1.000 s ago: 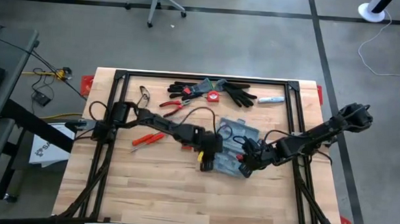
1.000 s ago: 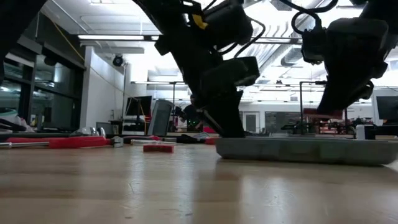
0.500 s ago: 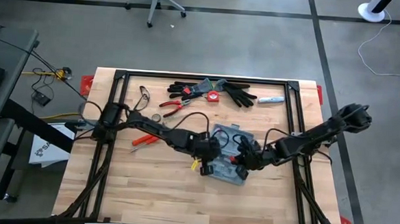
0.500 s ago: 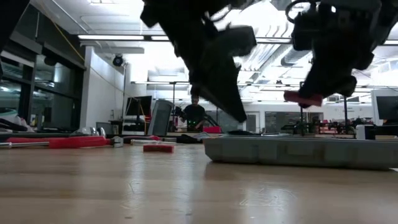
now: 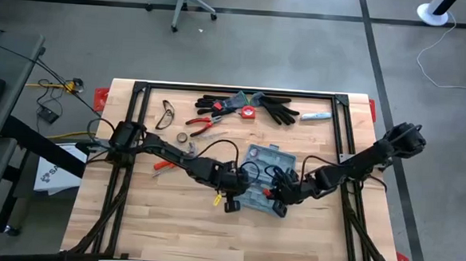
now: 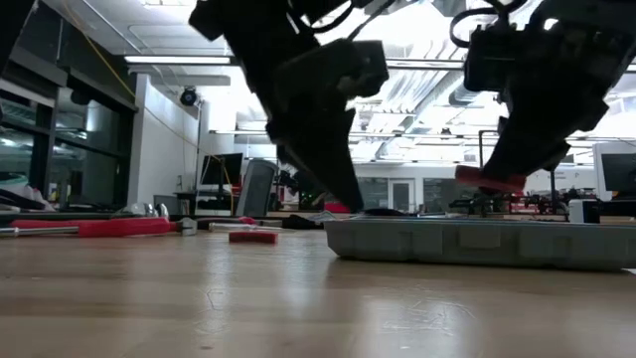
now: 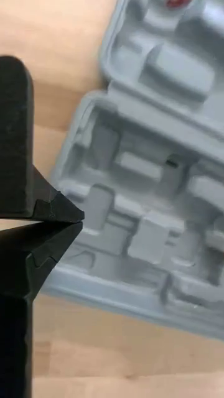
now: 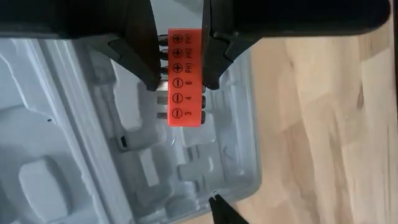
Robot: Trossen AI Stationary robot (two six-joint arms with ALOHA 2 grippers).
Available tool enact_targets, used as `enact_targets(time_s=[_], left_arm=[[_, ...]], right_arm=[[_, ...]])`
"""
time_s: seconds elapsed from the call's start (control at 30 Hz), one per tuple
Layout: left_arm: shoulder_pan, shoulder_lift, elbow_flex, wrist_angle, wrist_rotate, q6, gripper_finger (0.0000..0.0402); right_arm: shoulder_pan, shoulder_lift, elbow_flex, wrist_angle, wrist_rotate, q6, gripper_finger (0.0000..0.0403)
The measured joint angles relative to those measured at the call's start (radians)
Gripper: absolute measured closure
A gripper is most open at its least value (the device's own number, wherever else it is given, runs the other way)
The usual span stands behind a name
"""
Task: Prefit tool cases
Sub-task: Put the orange screwdriver bit set into the gray tool box
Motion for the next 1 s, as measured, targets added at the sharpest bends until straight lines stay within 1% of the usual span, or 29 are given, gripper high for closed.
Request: enact_targets(time_s=[0.23, 0.43, 0.57, 0.73, 0.9, 1.0], left_arm=[[-0.011, -0.005, -0.011, 0.030, 0.021, -0.014, 0.0401], [-0.011, -0.005, -0.011, 0.035, 0.021, -0.015, 0.0401], [-0.010, -0.006, -0.011, 0.035, 0.021, -0.006, 0.0401], [-0.009, -0.006, -0.010, 0.035, 0.021, 0.015, 0.0401], [-0.003, -0.006, -0.010, 0.034, 0.027, 0.027, 0.0401], [0.004, -0.006, -0.010, 0.032, 0.030, 0.040, 0.0401]], right_arm=[[-0.001, 0.000, 0.000, -0.019, 0.045, -0.049, 0.0328], [-0.026, 0.000, 0.000, -0.017, 0.036, -0.093, 0.0328], [-0.026, 0.001, 0.000, 0.041, 0.034, -0.118, 0.0328], [-0.010, 0.055, 0.000, 0.102, 0.033, -0.143, 0.0328], [-0.003, 0.123, 0.000, 0.161, -0.015, -0.163, 0.0328], [-0.003, 0.137, 0.000, 0.169, -0.015, -0.159, 0.0328]])
